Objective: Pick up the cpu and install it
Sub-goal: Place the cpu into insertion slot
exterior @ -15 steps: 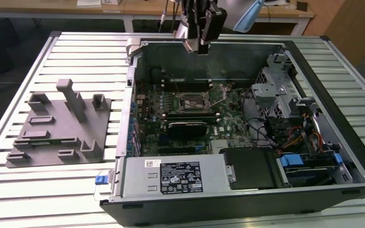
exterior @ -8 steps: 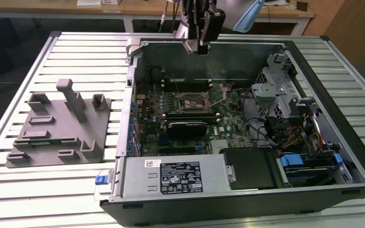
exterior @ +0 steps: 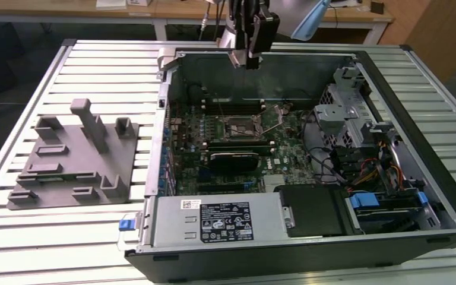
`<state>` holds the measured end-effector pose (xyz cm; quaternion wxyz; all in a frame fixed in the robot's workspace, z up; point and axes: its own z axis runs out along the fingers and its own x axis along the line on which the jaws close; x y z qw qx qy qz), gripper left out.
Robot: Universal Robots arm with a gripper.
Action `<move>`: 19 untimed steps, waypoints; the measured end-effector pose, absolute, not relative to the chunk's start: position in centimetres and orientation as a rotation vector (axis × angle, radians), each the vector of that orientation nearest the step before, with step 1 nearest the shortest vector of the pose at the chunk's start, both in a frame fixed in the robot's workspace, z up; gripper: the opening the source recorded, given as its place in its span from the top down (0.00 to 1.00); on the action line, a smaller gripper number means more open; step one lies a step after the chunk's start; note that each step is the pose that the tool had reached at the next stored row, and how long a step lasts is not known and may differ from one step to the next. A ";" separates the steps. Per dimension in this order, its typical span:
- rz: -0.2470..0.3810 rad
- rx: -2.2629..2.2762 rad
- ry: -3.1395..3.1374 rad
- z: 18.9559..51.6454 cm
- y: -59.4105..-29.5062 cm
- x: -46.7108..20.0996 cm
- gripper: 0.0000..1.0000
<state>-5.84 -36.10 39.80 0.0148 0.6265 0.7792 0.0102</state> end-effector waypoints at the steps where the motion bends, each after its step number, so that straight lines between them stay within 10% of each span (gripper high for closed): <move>1: 0.032 1.958 2.419 39.8 -36.1 -5.8 0.46; 19: 0.029 2.077 2.316 39.4 -35.9 -5.8 0.46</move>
